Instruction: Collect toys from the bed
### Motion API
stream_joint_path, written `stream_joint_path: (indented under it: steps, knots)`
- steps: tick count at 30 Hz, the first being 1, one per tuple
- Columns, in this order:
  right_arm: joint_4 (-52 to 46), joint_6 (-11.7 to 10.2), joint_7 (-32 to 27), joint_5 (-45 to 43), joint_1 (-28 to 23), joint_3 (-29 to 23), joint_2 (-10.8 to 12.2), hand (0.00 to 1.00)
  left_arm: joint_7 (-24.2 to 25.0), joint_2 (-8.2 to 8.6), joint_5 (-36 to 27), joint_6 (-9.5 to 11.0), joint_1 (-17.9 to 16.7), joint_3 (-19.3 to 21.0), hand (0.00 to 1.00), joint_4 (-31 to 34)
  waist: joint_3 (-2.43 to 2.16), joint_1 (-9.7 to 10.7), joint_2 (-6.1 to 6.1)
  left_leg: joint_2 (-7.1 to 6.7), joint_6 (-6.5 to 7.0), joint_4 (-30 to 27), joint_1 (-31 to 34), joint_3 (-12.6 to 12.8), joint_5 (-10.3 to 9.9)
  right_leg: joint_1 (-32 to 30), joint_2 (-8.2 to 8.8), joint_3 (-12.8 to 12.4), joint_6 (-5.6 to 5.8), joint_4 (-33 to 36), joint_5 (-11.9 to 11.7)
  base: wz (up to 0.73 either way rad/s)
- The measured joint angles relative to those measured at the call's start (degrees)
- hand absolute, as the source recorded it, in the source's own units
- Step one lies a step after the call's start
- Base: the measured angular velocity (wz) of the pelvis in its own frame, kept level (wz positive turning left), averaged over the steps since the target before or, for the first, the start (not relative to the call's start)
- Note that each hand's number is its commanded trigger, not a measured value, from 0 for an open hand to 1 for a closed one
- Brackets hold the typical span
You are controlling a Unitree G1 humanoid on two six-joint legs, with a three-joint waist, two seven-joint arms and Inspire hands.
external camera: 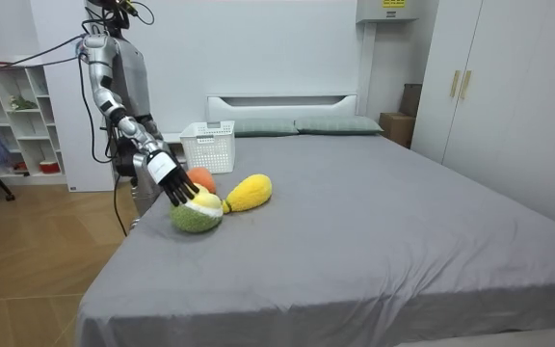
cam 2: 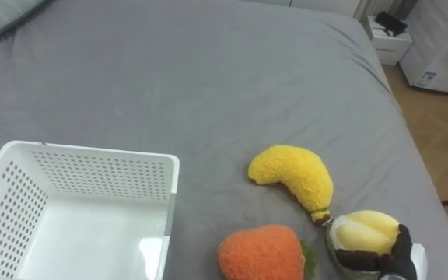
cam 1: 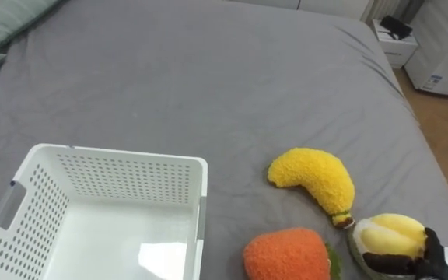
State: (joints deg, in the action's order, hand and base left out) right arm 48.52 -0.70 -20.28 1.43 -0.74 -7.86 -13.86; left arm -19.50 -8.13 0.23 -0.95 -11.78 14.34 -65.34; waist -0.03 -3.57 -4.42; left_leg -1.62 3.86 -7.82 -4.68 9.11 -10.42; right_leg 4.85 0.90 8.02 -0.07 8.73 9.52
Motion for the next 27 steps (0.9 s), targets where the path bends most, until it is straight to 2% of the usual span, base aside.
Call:
stream_joint_path:
  steps: [5, 11, 12, 13, 14, 15, 19, 23, 27]
  knots:
    - [0.3, -0.5, -0.3, -0.2, 0.2, 1.1, 0.0, 0.0, -0.1, -0.01, 0.0, -0.3, -0.2, 0.0, 0.0, 0.0, 0.03, 0.1, 0.6, 0.01, 0.0, 0.0, -0.1, 0.0, 0.0, 0.1, -0.03, 0.0, 0.0, 0.0, 0.0, 0.0]
    - [1.1, -0.4, -0.2, -1.9, 0.2, 1.7, 0.0, 0.0, -0.2, -0.01, 0.0, -0.5, -0.3, 0.0, 0.0, 0.0, 0.08, 0.2, 0.63, 0.01, 0.0, 0.0, -0.1, 0.0, 0.0, 0.1, -0.03, 0.0, 0.0, 0.0, 0.0, 0.0]
    - [2.3, -0.5, -0.2, -2.7, 0.3, 1.7, -0.1, 0.04, -0.3, -0.01, 0.0, -0.5, -0.3, 0.0, 0.0, 0.1, 0.07, 0.2, 0.61, 0.01, -0.01, 0.0, -0.1, -0.1, 0.0, 0.1, -0.03, 0.1, 0.0, 0.0, 0.0, 0.0]
    - [2.9, -0.5, -0.2, -3.1, 0.3, 1.6, -0.1, 0.38, -0.3, -0.01, 0.0, -0.5, -0.3, 0.0, 0.0, 0.1, 0.07, 0.2, 0.6, 0.01, -0.01, 0.0, -0.1, -0.1, 0.0, 0.1, -0.02, 0.1, 0.0, 0.0, 0.0, 0.0]
    - [3.7, -0.4, -0.2, -3.9, 0.3, 1.6, -0.1, 0.84, -0.3, -0.01, 0.0, -0.5, -0.3, 0.0, 0.0, 0.2, 0.09, 0.2, 0.59, 0.0, -0.01, 0.0, -0.1, -0.1, 0.0, 0.1, -0.03, 0.1, 0.0, 0.0, 0.0, 0.0]
    - [4.4, -0.4, -0.2, -4.4, 0.3, 1.6, -0.1, 1.0, -0.4, -0.02, 0.0, -0.5, -0.3, 0.0, 0.0, 0.2, 0.09, 0.3, 0.59, 0.0, -0.01, 0.0, -0.1, -0.1, 0.0, 0.1, -0.03, 0.1, 0.0, 0.0, 0.0, 0.0]
    - [5.3, -0.4, -0.3, -5.7, 0.2, 1.0, -0.3, 1.0, -1.3, -0.02, 0.0, -0.5, -0.2, 0.0, 0.0, 0.2, 0.12, 0.6, 0.56, -0.01, -0.01, 0.1, 0.0, -0.2, 0.0, 0.2, -0.04, 0.1, 0.0, 0.0, 0.0, 0.0]
    - [7.3, -0.7, -0.1, -6.8, 0.3, 0.9, -2.2, 1.0, -1.9, -0.25, 0.0, -0.5, -0.3, 0.0, 0.0, 0.1, 0.23, 0.6, 0.4, -0.01, -0.01, 0.1, -0.6, -0.3, 0.0, 1.2, -0.05, 0.0, 0.0, -0.1, 0.0, 0.0]
    - [9.7, -0.4, 0.0, -6.8, 0.1, 0.3, -2.2, 1.0, -2.3, -0.22, 0.0, -0.5, -0.5, 0.0, 0.0, 0.0, 0.28, 0.5, 0.37, 0.01, -0.03, 0.1, -0.8, -0.4, 0.0, 1.3, -0.06, 0.0, 0.0, 0.0, 0.0, 0.0]
